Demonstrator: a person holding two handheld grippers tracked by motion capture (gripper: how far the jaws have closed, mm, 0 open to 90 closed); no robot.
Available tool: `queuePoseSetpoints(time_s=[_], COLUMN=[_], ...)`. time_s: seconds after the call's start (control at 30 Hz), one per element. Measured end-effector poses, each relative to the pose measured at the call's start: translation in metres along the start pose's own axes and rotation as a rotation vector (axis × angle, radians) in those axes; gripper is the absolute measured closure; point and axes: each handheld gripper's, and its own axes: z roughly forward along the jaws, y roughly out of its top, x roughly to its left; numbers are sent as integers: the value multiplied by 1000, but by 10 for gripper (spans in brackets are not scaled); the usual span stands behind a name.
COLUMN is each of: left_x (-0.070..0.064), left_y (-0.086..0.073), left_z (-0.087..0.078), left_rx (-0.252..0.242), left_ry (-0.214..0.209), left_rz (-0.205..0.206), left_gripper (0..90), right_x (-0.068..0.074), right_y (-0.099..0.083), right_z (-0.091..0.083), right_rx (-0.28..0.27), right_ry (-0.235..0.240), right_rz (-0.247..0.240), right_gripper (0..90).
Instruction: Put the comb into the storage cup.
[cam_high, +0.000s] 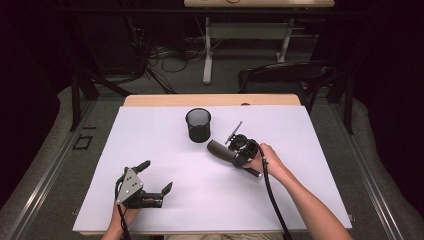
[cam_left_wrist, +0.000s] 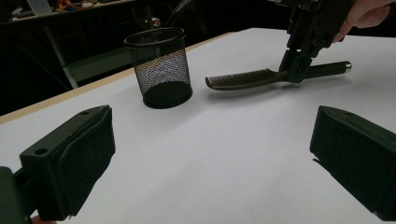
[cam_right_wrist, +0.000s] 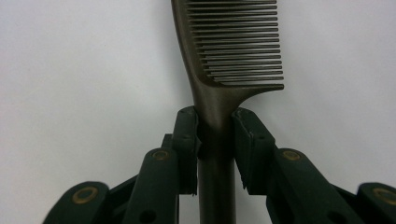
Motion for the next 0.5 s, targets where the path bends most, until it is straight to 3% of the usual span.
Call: queuePoseSetpoints(time_s=[0.5], left_x=[0], left_y=[0], left_z=[1], left_rx=[3], left_ry=[1], left_rz=[-3], left_gripper=[1], right_x=[-5], right_y=[-13], right_z=[-17], right_rx=[-91], right_ry=[14], right_rz=[18], right_gripper=[720])
